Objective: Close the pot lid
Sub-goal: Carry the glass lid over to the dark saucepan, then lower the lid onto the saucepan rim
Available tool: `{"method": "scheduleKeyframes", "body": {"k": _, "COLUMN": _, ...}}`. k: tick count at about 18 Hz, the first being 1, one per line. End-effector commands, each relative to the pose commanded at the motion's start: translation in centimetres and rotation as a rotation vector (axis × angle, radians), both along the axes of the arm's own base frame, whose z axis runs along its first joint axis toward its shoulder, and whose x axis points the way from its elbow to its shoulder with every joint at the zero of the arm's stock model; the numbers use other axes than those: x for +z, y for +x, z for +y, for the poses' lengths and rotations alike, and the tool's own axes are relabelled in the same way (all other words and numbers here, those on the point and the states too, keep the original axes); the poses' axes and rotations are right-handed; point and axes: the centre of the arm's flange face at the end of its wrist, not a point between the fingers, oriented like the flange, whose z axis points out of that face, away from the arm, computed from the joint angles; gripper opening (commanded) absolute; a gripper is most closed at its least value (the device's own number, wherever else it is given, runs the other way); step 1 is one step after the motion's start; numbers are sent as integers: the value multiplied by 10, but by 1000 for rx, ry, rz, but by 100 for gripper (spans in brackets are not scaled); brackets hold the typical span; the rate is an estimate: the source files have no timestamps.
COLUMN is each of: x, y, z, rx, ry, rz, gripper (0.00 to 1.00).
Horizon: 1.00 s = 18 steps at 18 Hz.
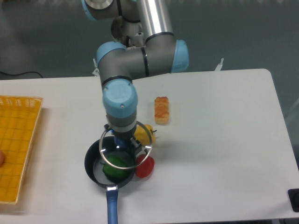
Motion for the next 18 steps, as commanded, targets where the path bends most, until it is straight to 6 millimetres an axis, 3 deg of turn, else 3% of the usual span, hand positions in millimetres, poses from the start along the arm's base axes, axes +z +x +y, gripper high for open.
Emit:
{"method": "scheduleKeyframes", "body": {"k": 7, "x": -13, "y": 24, "z": 21, "rx": -9, "ry": 16, "rz": 11, "gripper": 59}}
{"method": "scheduleKeyframes", "body": {"k": 18, "x": -24, "y": 29, "z": 31, "rx": -17, "ry": 15, "rz": 11, "gripper": 59}}
